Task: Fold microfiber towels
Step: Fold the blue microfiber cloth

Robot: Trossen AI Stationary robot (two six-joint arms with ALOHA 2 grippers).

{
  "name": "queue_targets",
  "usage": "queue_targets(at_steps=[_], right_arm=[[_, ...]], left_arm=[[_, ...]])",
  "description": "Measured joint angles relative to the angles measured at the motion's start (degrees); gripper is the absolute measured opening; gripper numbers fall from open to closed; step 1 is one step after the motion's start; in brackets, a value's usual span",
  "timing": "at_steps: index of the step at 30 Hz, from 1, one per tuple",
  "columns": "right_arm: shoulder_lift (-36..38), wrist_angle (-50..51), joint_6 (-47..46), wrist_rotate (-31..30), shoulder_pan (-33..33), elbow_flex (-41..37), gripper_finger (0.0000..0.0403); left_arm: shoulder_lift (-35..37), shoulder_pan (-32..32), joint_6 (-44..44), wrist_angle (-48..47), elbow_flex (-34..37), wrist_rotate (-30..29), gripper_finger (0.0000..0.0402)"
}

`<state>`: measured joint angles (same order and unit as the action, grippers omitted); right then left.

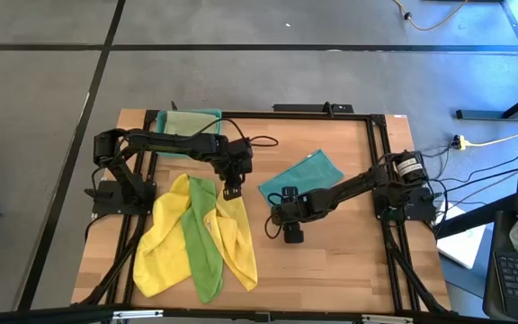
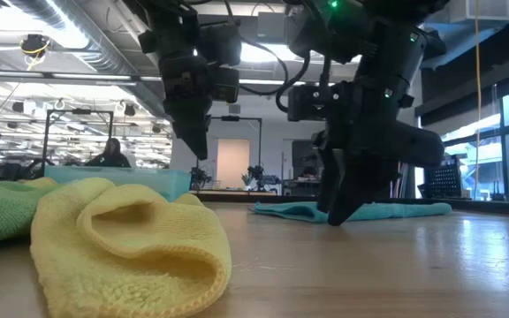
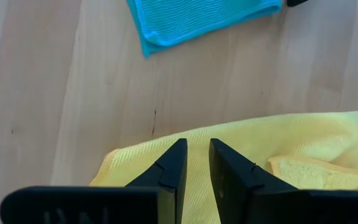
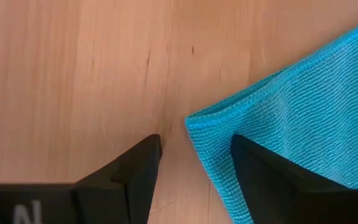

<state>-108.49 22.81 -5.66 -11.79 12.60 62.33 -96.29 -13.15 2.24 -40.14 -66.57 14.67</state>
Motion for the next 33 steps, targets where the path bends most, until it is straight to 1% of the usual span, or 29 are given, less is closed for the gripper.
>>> queue_targets(at_steps=[4, 7, 11, 15, 16, 17, 22, 24, 27, 29, 31, 33], right_arm=[[0.0, -0.91, -0.17, 0.84, -0.06, -0.55, 0.0202], [0.05, -1.37, -2.25, 2.89, -0.13, -1.02, 0.0178], [0.02, -1.99, -4.74, 3.9, -0.1, -1.32, 0.0116], [-0.06, -3.2, -4.97, 5.44, -0.11, -1.38, 0.0034], [-0.06, -3.31, -5.01, 5.9, -0.11, -1.32, 0.0019], [-0.08, -3.07, -5.05, 6.52, -0.12, -1.15, 0.0011], [-0.64, 1.31, -8.13, 10.89, -0.1, 2.64, 0.0015], [-0.7, 4.26, -9.1, 11.12, 0.06, 5.69, 0.0008], [-0.49, 7.06, -9.31, 10.56, 0.15, 10.72, 0.0007], [-0.46, 10.31, -9.34, 8.5, 0.39, 13.38, 0.0008], [-0.46, 13.81, -9.8, 6.4, 0.58, 15.47, 0.0006], [-0.38, 16.58, -10.94, 5.84, 0.63, 16.46, 0.0004]], left_arm=[[0.0, 0.02, 0.04, -0.02, 0.0, 0.0, 0.0061], [0.0, 0.02, 0.09, -0.02, 0.0, -0.01, 0.0061], [0.0, 0.07, 0.28, -0.03, 0.0, -0.01, 0.0061], [0.0, 0.07, 0.55, -0.07, -0.02, -0.01, 0.0061], [0.0, 0.07, 0.55, -0.07, 0.0, -0.01, 0.0061], [0.0, 0.07, 0.55, -0.07, 0.0, -0.01, 0.0061], [0.0, 0.07, 0.57, -0.05, 0.0, -0.01, 0.0061], [0.0, 0.07, 0.48, 0.11, -0.01, -0.01, 0.0061], [0.0, 0.07, 0.12, 0.24, 0.0, -0.02, 0.0061], [0.0, 0.07, -0.41, 0.25, -0.01, -0.03, 0.0061], [0.0, 0.07, -1.19, 0.27, 0.0, -0.03, 0.0061], [0.0, 0.04, -1.42, 0.31, -0.02, -0.03, 0.0061]])
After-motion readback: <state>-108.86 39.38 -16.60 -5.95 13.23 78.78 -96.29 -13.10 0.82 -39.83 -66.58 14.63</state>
